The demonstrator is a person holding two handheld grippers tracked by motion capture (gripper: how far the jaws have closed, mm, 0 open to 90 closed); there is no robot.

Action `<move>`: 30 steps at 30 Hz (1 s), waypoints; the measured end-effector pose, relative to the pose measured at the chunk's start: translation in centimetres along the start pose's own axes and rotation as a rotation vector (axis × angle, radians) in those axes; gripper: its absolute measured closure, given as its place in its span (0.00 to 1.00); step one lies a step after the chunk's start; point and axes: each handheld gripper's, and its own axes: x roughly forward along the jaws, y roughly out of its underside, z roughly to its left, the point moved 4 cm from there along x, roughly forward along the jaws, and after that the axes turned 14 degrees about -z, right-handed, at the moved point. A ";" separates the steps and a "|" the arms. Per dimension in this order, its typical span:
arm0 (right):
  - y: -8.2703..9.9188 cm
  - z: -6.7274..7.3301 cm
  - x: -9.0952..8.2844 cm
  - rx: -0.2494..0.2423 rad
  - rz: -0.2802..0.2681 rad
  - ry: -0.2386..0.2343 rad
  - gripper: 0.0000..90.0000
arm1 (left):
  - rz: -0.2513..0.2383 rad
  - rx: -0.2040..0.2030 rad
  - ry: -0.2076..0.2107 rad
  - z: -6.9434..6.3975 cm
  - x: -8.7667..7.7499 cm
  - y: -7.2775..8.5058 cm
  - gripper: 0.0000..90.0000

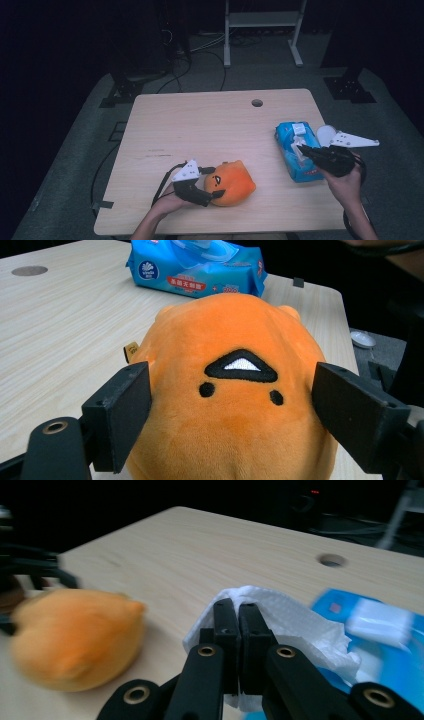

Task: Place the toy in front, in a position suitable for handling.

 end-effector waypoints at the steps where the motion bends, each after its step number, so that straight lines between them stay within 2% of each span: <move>1: -0.4 0.8 0.1 -0.012 0.004 -0.030 0.97 | 0.002 0.004 0.000 0.0 0.0 0.0 0.19; 4: -1.3 3.4 0.7 -0.031 0.022 -0.153 0.97 | 0.001 0.001 0.000 0.0 0.0 0.0 0.19; 6: -1.9 5.4 1.0 -0.063 0.048 -0.225 0.97 | 0.002 0.000 -0.001 0.1 0.0 0.0 0.19; 7: -1.9 5.4 1.0 -0.063 0.048 -0.225 0.97 | 0.003 0.001 -0.002 0.1 -0.1 0.0 0.19; 8: -2.4 7.4 1.3 -0.105 0.064 -0.280 0.97 | 0.004 0.002 -0.002 0.1 -0.1 0.1 0.19; 9: -2.4 7.4 1.3 -0.105 0.064 -0.280 0.97 | 0.004 0.002 -0.002 0.1 -0.1 0.1 0.19; 11: -2.8 9.1 1.5 -0.119 0.070 -0.341 0.97 | 0.006 0.005 -0.002 0.1 -0.1 0.1 0.19; 12: -3.1 10.6 1.7 -0.133 0.069 -0.390 0.97 | 0.003 0.005 -0.002 0.1 -0.1 0.1 0.19; 13: -3.1 10.6 1.7 -0.133 0.069 -0.390 0.97 | 0.003 0.005 -0.002 0.1 -0.1 0.1 0.18; 14: -3.4 11.7 1.8 -0.131 0.064 -0.441 0.97 | 0.002 0.000 -0.003 0.1 -0.1 0.1 0.18; 16: -3.5 12.7 1.9 -0.132 0.072 -0.486 0.97 | 0.001 0.001 -0.002 0.1 0.0 0.2 0.18; 17: -3.5 12.7 1.9 -0.132 0.072 -0.486 0.97 | 0.001 0.001 -0.002 0.1 0.0 0.2 0.18; 20: -3.1 14.3 2.3 -0.129 0.099 -0.555 0.97 | -0.001 0.004 0.000 0.1 0.0 0.2 0.18; 24: -2.2 15.0 3.2 -0.082 0.140 -0.631 0.97 | -0.007 0.002 0.004 0.1 0.1 0.3 0.18; 27: -1.7 15.1 3.8 -0.067 0.165 -0.652 0.97 | -0.008 0.003 0.005 0.1 0.1 0.3 0.17; 29: -1.2 15.1 4.4 -0.070 0.183 -0.651 0.97 | -0.010 0.001 0.006 0.1 0.1 0.3 0.17; 30: -0.8 14.9 5.0 -0.073 0.202 -0.633 0.97 | -0.011 -0.001 0.007 0.0 0.2 0.3 0.17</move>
